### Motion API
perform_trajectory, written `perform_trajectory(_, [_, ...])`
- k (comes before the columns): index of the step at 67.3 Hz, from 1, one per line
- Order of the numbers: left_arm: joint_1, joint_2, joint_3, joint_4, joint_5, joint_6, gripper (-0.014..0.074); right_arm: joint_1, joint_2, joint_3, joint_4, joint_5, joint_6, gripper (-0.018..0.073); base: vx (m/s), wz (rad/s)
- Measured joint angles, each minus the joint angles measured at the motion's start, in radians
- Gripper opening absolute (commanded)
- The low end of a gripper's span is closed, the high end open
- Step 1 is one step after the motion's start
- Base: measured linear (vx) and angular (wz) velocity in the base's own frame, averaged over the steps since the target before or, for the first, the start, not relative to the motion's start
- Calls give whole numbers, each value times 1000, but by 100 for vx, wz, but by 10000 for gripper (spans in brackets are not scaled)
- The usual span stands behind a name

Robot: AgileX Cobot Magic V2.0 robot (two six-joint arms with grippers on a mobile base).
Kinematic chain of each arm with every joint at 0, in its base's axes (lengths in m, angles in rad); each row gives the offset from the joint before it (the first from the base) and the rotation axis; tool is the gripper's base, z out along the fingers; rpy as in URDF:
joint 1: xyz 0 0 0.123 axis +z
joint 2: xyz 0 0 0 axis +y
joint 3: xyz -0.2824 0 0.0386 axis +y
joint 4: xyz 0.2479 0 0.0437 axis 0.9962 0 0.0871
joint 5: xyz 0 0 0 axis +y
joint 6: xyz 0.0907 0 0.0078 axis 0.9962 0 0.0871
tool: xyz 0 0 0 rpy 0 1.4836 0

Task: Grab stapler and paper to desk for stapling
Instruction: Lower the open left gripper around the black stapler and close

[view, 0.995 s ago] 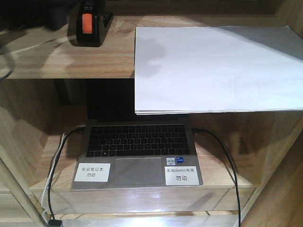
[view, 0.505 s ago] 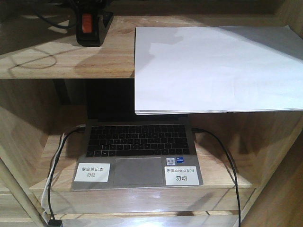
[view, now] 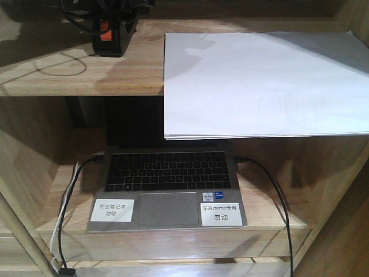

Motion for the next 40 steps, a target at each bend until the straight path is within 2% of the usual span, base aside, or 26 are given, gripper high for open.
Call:
perform_trajectory(16, [-2, 18, -48, 31, 82, 16, -11, 0, 0, 0, 0, 0, 0, -10, 0, 0])
perform_trajectory(40, [-2, -1, -47, 41, 92, 59, -7, 0, 0, 0, 0, 1, 0, -10, 0, 0])
